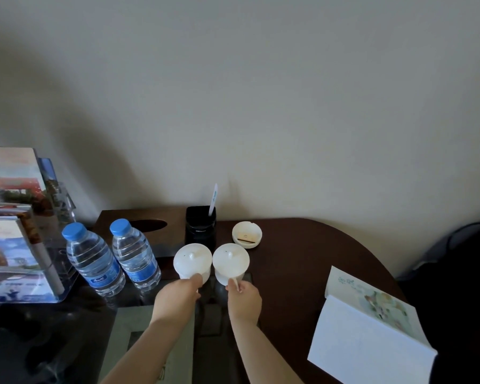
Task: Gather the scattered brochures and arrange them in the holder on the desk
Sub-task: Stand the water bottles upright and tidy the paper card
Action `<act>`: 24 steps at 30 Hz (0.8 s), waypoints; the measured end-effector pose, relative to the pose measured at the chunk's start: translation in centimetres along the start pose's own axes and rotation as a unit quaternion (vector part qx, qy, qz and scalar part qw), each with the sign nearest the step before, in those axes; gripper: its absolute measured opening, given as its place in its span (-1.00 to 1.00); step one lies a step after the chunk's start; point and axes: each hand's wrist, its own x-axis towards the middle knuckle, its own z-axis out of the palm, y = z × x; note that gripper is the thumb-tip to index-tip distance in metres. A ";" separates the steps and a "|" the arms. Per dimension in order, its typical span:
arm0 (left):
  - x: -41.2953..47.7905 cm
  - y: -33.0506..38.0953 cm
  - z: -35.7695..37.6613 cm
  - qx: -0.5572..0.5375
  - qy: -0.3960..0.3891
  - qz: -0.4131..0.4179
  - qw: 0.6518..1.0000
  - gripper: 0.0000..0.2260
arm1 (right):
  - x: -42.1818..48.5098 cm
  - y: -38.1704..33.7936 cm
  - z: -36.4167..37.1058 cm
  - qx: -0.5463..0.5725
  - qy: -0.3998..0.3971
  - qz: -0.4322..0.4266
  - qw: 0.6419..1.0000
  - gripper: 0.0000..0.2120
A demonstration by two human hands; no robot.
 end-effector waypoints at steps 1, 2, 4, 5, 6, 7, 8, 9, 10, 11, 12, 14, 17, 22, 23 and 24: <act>0.0 -0.1 0.0 -0.015 0.000 -0.012 1.000 -0.89 | 0.1 0.0 -0.1 -0.005 0.000 0.001 1.000 -0.75; 0.0 -0.2 0.1 -0.020 0.003 -0.018 1.000 -0.91 | 0.2 0.0 -0.1 -0.011 -0.001 0.003 1.000 -0.75; -0.1 -0.3 0.4 -0.015 0.014 -0.025 0.999 -0.94 | 0.2 0.0 -0.2 -0.019 -0.005 0.006 1.000 -0.75; -0.2 -0.3 0.3 -0.012 0.018 -0.024 0.999 -0.93 | 0.2 -0.2 -0.3 -0.022 -0.009 0.008 1.000 -0.75; -0.4 -0.3 0.2 0.001 0.024 -0.018 1.000 -0.90 | 0.2 -0.3 -0.4 -0.027 -0.015 0.010 0.999 -0.74; -0.6 -0.2 -0.1 0.027 0.024 -0.007 0.999 -0.87 | 0.2 -0.5 -0.6 -0.033 -0.025 0.012 0.999 -0.74; -0.9 -0.1 -0.4 0.064 0.017 0.005 0.998 -0.84 | 0.1 -0.6 -0.8 -0.036 -0.038 0.012 0.999 -0.75; -1.2 0.1 -0.7 0.099 0.009 0.013 0.995 -0.82 | 0.0 -0.7 -1.2 -0.034 -0.054 0.014 0.998 -0.76; -1.6 0.3 -1.0 0.120 0.005 0.010 0.993 -0.82 | -0.1 -0.7 -1.8 -0.032 -0.070 0.015 0.997 -0.76; -2.1 0.6 -1.2 0.128 0.010 0.001 0.992 -0.81 | -0.2 -0.7 -2.7 -0.036 -0.085 0.011 0.996 -0.72; -2.7 1.2 -1.5 0.122 0.025 0.002 0.992 -0.81 | -0.2 -0.5 -3.7 -0.051 -0.094 -0.005 0.994 -0.66; -4.3 3.2 -1.6 0.072 0.059 0.049 0.994 -0.69 | -0.2 0.3 -6.8 -0.102 -0.095 -0.070 0.988 -0.66; -5.8 7.7 -0.4 0.004 0.060 0.120 0.991 -0.62 | 0.5 2.6 -13.5 -0.143 -0.051 -0.151 0.977 -0.79; -2.9 18.9 2.6 -0.007 -0.062 0.191 0.980 -0.53 | 3.0 8.2 -26.5 -0.241 0.082 -0.123 0.959 -0.63; -2.2 21.4 3.2 0.018 -0.085 0.213 0.973 -0.46 | 3.4 9.3 -28.8 -0.280 0.074 -0.095 0.952 -0.55; -1.5 23.8 3.6 0.049 -0.097 0.236 0.966 -0.41 | 3.7 10.4 -30.8 -0.311 0.057 -0.069 0.946 -0.45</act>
